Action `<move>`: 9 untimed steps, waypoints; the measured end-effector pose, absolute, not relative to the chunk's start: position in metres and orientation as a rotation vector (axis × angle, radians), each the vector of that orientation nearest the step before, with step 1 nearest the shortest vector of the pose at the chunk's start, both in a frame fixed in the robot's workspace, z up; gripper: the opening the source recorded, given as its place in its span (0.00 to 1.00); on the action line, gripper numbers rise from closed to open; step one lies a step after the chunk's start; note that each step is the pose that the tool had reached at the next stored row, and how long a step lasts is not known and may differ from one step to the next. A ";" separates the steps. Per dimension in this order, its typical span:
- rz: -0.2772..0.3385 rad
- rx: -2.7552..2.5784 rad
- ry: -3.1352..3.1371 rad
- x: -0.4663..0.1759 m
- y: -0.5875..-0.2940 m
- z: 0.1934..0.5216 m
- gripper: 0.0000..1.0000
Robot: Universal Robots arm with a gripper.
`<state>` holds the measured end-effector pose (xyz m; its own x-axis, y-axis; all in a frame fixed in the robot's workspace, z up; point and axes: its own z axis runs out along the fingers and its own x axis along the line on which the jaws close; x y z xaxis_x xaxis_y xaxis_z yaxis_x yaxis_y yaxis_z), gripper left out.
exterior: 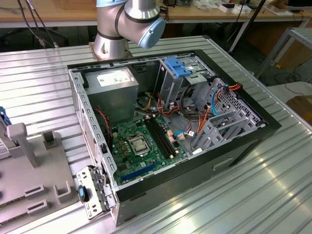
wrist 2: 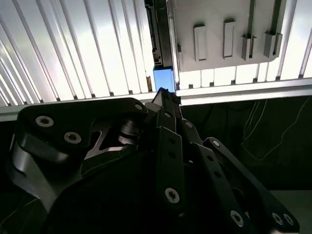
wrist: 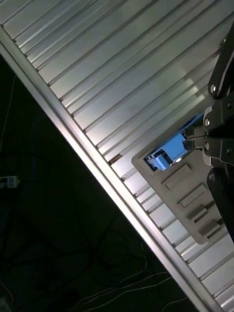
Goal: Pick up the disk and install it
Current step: 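Pick up the disk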
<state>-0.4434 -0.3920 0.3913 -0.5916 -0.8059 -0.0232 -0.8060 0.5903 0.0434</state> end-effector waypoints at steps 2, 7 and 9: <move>0.075 -1.483 2.770 -0.443 -0.392 0.391 0.11; 0.067 -1.635 2.689 -0.443 -0.392 0.391 0.11; 0.065 -1.674 2.666 -0.444 -0.392 0.391 0.11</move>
